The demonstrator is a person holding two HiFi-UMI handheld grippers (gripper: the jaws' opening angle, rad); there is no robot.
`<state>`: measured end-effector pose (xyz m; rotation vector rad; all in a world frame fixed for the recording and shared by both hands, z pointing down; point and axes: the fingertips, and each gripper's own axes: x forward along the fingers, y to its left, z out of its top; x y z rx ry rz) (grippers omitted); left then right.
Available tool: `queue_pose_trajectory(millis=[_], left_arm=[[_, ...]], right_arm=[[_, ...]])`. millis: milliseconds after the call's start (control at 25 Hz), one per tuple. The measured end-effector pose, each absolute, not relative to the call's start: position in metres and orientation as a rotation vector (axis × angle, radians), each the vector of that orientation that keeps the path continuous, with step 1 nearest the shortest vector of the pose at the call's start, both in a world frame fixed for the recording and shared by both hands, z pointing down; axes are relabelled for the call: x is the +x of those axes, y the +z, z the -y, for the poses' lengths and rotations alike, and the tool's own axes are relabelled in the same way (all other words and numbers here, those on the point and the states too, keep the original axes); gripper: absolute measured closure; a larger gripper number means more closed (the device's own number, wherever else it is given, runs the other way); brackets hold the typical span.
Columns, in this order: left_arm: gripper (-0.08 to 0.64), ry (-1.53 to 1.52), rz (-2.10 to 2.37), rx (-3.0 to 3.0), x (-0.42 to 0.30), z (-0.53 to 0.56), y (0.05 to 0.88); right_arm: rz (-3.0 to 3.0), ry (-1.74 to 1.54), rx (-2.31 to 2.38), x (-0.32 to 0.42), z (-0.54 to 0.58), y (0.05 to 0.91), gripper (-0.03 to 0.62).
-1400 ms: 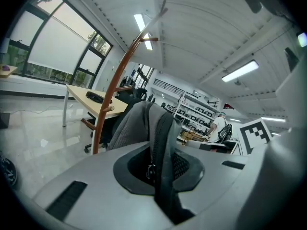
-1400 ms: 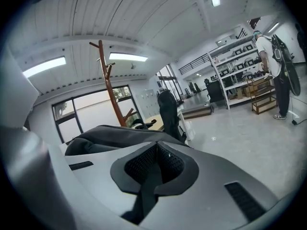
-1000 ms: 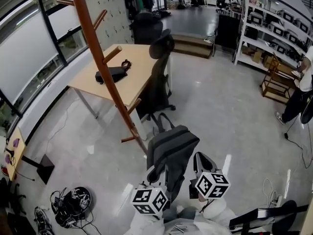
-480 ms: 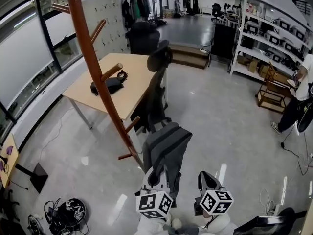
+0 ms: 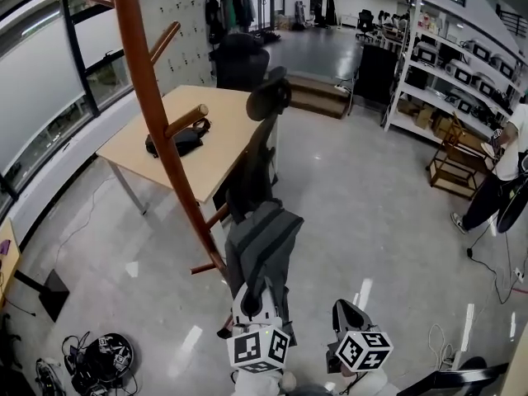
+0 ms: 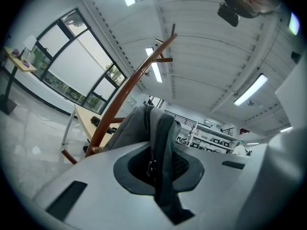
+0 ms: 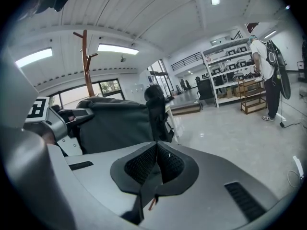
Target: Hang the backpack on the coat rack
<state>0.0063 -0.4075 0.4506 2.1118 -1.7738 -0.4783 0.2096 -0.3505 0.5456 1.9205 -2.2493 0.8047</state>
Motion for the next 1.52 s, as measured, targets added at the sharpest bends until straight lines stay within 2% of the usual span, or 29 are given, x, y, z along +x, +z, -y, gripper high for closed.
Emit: queue_pose_trajectory(millis=[1240,1520], left_arm=[[0.537,-0.497,1.836,1.954,-0.006,0.405,0.493],[0.537,-0.387,1.849,1.916,-0.006,0.405,0.514]], right_arm=[[2.154,0.807,1.842,0.218,0.337,0.575,0.58],[2.17,0.818,1.814,0.209,0.338,0.574,0.58]])
